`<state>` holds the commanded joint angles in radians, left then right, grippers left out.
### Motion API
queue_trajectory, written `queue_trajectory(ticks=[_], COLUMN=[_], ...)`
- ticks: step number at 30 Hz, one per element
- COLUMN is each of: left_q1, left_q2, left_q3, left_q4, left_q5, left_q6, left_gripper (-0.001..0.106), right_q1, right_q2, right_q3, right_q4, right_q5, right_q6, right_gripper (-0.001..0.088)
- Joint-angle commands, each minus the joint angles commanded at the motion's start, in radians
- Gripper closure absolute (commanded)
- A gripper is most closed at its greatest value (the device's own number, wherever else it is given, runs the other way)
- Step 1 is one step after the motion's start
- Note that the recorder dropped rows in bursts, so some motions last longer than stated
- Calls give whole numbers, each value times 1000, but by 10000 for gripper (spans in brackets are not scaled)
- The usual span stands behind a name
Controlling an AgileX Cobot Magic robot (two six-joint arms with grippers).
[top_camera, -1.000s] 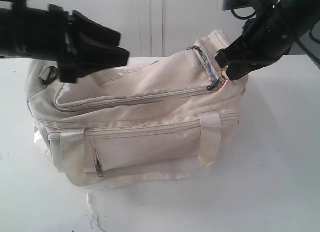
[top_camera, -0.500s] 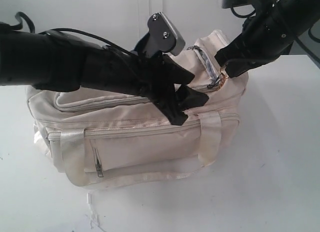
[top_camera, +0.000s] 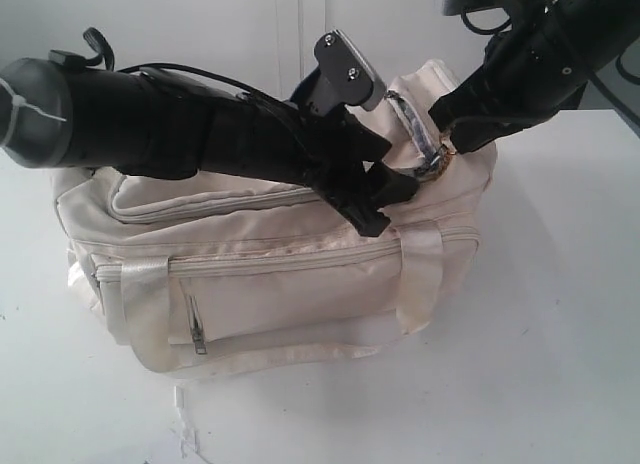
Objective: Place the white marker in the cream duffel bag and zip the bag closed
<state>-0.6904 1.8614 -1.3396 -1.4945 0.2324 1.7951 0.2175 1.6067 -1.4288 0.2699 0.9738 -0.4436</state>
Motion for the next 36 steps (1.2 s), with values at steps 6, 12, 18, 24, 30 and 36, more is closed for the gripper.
queue_trajectory(ticks=[6,12,18,24,30,36], left_q1=[0,0,0,0,0,0], left_q2=[6,2,0,-11,-44,-63], left_q3=[0,0,0,0,0,0], left_q4=[15,17,15,15,15,17], left_q5=[9,14,28,70,74,91], left_q6=[0,-4,-4,-11,-11,-11], left_gripper=[973,1050,1050,1050,1050,1050], right_q1=[0,0,0,0,0,0], right_q2=[0,0,0,0,0,16], right_q3=[0,0,0,0,0,0], right_q4=[0,-18,-88,-146,-147,-147], right_q5=[-13,-60,-109,-158,-226,-325], right_q6=[0,-7,-7,-7,-7,-7], right_gripper=[868,868,868,868,868,868])
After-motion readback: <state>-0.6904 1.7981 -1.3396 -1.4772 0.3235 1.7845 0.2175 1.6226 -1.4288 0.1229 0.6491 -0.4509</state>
